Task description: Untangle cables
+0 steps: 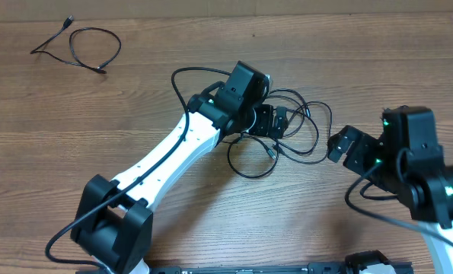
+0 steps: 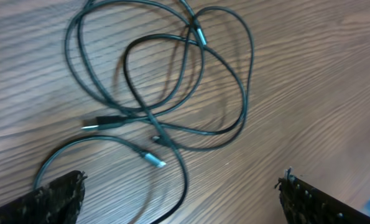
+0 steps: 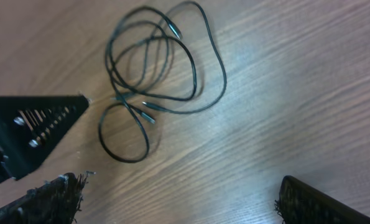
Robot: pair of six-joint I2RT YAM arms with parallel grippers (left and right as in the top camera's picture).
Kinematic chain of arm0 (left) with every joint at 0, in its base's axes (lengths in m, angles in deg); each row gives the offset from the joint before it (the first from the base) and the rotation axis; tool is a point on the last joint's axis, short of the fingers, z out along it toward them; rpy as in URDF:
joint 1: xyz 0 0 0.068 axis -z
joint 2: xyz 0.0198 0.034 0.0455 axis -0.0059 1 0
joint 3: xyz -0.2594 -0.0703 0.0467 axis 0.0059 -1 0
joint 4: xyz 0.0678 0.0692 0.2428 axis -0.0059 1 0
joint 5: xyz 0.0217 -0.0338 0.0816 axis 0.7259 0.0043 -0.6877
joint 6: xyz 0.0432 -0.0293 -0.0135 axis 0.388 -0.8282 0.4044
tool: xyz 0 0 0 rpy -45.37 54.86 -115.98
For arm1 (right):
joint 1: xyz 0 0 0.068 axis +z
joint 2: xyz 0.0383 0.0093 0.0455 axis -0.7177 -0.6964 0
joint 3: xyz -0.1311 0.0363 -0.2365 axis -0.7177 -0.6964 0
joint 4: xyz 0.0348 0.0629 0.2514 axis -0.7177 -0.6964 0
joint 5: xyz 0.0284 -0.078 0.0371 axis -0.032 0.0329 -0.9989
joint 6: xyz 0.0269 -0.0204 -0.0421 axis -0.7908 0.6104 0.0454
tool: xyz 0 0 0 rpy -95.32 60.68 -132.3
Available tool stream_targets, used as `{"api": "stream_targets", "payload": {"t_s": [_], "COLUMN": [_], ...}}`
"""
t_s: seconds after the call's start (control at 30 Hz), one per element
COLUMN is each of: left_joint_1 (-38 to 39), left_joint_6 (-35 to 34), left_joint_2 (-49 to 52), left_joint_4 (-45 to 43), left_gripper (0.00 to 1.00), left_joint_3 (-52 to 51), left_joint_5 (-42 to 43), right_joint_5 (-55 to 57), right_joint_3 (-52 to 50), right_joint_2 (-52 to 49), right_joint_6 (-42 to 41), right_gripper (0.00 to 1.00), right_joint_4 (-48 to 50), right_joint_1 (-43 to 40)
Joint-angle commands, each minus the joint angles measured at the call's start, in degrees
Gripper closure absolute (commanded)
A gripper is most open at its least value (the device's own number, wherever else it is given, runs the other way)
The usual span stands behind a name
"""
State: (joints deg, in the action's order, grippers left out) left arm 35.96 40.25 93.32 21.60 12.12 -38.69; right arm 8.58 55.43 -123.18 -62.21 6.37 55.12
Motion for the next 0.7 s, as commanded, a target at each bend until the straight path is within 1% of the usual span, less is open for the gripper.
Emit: {"api": "stream_targets", "payload": {"t_s": [0.0, 0.17, 0.3, 0.4, 0.47, 0.53, 0.67], "left_joint_1": [0.1, 0.2, 0.6, 0.6, 0.7, 0.8, 0.8], "left_joint_6": [-4.7, -6.9, -7.8, -7.8, -8.4, -8.4, -8.4], "left_joint_2": [4.0, 9.0, 12.6, 14.0, 14.1, 14.1, 14.1], "left_joint_4": [-2.9, -5.4, -8.1, -10.7, -12.3, -14.1, -15.1], "left_gripper": [0.07, 0.10, 0.21, 0.39, 0.45, 0.55, 0.80], "left_joint_3": [-0.7, -0.7, -0.7, -0.7, -0.7, -0.7, -0.7], "left_joint_5": [5.2, 5.5, 6.4, 6.4, 6.4, 6.4, 5.9], "right_joint_5": [-0.5, -0.5, -0.5, -0.5, -0.5, -0.5, -0.5], "right_joint_3": [-0.1, -0.1, -0.1, -0.1, -0.1, -0.1, -0.1], "right_joint_2": [-2.6, -5.9, -7.7, -8.7, -9.2, -9.6, -9.7], "right_joint_6": [-0.4, -0.4, -0.3, -0.4, -0.4, -0.4, -0.4], "right_gripper": [0.00, 0.00, 0.00, 0.00, 0.00, 0.00, 0.00], "right_joint_4": [-1.6, -4.2, -4.5, -4.5, -4.5, -4.4, -4.3], "right_joint_1": [0.0, 0.0, 0.0, 0.0, 0.0, 0.0, 0.0]}}
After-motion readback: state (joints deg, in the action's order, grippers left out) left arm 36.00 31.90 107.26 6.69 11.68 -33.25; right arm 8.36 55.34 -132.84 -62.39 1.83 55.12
